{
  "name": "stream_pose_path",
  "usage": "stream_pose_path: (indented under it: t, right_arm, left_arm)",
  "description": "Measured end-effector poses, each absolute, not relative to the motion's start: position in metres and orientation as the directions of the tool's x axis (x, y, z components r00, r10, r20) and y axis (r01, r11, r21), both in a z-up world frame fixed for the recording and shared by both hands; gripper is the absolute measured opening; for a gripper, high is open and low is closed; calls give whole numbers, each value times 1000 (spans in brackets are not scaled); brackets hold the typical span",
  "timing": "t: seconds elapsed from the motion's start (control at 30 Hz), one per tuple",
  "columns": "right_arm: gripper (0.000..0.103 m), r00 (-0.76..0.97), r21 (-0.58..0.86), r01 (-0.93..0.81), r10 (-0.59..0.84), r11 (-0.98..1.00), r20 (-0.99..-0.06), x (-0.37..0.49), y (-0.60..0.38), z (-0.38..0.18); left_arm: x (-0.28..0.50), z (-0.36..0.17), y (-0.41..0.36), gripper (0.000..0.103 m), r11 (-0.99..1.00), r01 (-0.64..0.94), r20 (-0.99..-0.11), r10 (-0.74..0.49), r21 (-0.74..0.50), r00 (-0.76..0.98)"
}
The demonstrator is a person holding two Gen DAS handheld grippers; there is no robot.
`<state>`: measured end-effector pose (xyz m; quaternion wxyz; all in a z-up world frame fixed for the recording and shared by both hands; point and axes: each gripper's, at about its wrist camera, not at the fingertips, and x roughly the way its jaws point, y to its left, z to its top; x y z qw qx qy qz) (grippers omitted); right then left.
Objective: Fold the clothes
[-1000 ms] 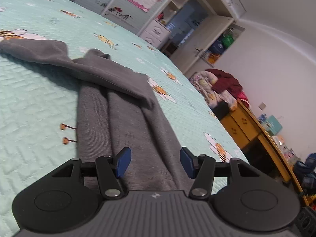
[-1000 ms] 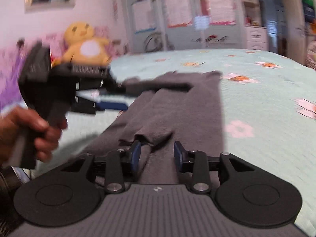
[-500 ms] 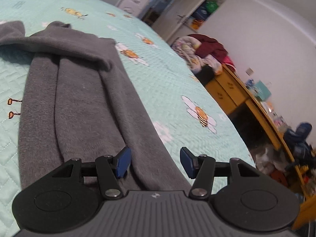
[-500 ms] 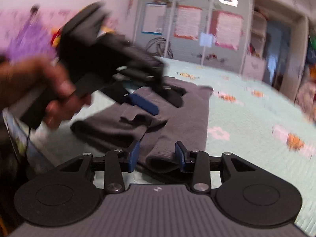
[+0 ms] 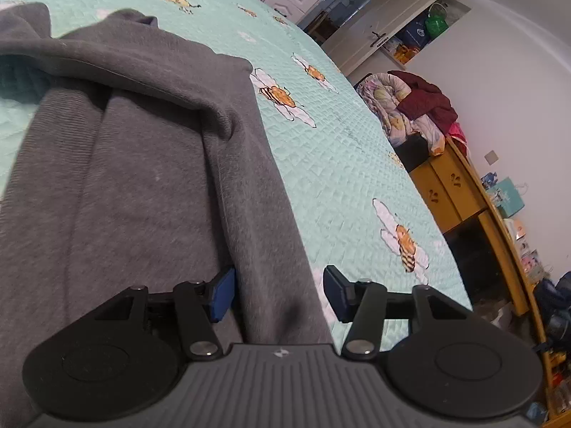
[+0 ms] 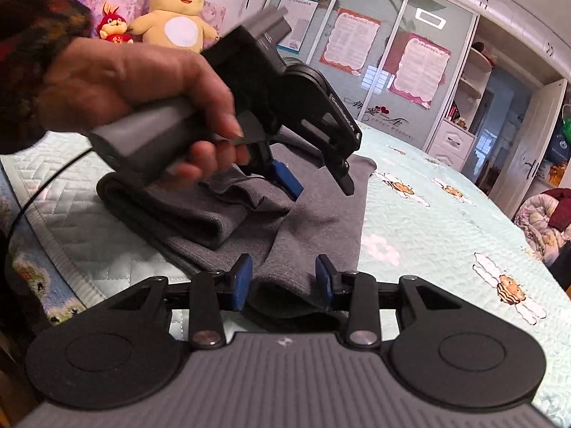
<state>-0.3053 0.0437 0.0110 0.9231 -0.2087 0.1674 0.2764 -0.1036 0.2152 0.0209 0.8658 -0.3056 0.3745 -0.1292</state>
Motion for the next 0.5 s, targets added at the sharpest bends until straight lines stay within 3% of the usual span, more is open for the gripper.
stream_pose_path:
  t: [0.03, 0.17, 0.33, 0.43, 0.5]
  right_arm:
    - [26, 790, -279, -579, 443, 766, -423, -304, 42, 12]
    - [15, 786, -224, -575, 457, 787, -416, -297, 36, 16]
    - [14, 778, -114, -584, 514, 804, -362, -288, 31, 33]
    - [14, 769, -121, -605, 538, 787, -346, -284, 43, 35]
    - [15, 748, -192, -628, 517, 754, -416, -279, 62, 21]
  left_arm:
    - [-101, 23, 215, 25, 782, -5, -574, -453, -623, 682]
    - [-92, 36, 214, 8, 785, 32, -563, -472, -619, 679]
    - [-88, 67, 222, 6, 793, 120, -495, -483, -597, 722]
    - [-84, 51, 224, 6, 843, 101, -558, -435, -528, 707]
    - [-84, 38, 226, 7, 864, 85, -592, -409, -497, 695]
